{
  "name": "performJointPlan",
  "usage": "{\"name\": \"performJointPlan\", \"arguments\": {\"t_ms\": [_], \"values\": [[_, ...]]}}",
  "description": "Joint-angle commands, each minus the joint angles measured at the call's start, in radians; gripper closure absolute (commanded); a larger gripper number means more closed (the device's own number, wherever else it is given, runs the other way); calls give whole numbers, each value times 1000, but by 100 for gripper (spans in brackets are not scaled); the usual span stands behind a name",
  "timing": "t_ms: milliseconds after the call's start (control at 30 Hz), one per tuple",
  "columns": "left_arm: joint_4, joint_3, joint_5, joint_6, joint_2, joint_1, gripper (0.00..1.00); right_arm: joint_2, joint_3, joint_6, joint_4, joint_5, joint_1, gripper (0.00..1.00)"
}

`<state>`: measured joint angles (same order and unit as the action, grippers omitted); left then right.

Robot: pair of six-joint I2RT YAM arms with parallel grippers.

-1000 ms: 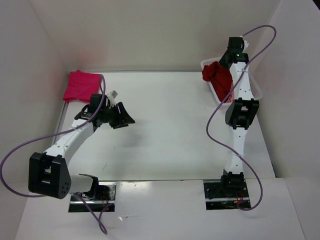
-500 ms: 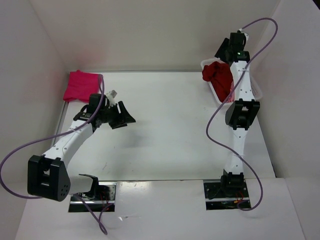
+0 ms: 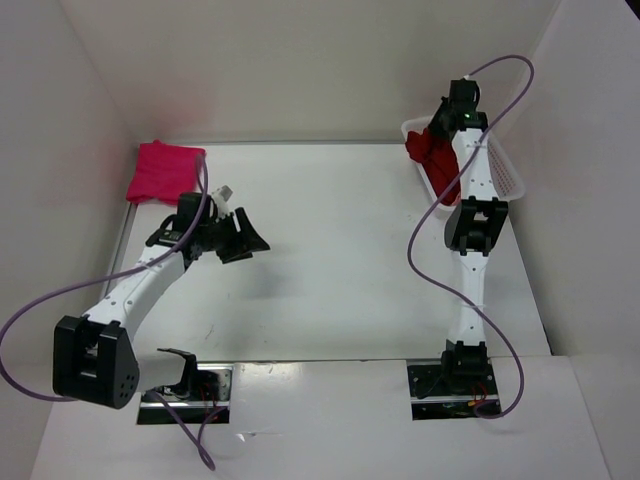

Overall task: Fold and stack the t-shirts
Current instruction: Grab crumpled tshirt from bin with the right arm, then move the tshirt to the center of the board

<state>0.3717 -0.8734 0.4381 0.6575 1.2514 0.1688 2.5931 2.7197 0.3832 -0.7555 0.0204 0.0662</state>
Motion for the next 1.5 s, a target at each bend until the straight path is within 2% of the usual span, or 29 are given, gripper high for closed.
{"name": "performJointPlan", "arguments": {"t_ms": [0,67,200,333,367,433,467,500,533,567,633,667,800,867,1033,1133,1300,1400,1467], "values": [[-10,10,-18,5,-44,1,32,-5,92,22,4,-28,7,92],[-10,10,-18,5,-64,1,32,-25,104,37,-5,-28,7,100],[-19,-12,-18,14,-73,1,32,-132,114,59,-5,-28,7,100],[-19,-58,1,14,-55,1,31,-336,60,59,24,-28,-14,100],[-19,-82,10,14,-46,1,31,-385,25,59,42,-28,-23,100],[-30,-104,24,14,-37,1,31,-506,-151,59,148,-52,-32,100],[-39,-113,33,24,-37,1,31,-647,-229,59,200,-53,-42,100],[-39,-128,33,24,-37,1,31,-716,-379,74,252,-65,-42,100],[-50,-128,33,24,-37,1,31,-778,-435,88,325,-77,-42,100],[-50,-139,33,48,-37,1,31,-880,-472,103,346,-129,-42,100],[-74,-139,22,74,-37,1,31,-964,-537,144,390,-184,-42,100],[-74,-139,13,86,-27,1,31,-1000,-552,163,421,-286,-42,100],[-65,-150,-36,106,-18,-31,29,-1180,-604,239,556,-497,-89,100],[-65,-150,-48,116,-18,-69,28,-1206,-583,290,609,-559,-135,100],[-65,-141,17,102,28,-255,28,-1225,-592,427,751,-723,-250,100],[-65,-197,17,93,74,-264,27,-1196,-601,474,772,-763,-311,100],[-74,-249,-1,103,103,-264,27,-1236,-816,534,851,-763,-332,100],[-119,-227,27,142,125,-264,27,-1156,-816,569,851,-795,-379,100],[-119,-226,4,142,125,-264,27,-1122,-776,540,814,-766,-477,100]]}}
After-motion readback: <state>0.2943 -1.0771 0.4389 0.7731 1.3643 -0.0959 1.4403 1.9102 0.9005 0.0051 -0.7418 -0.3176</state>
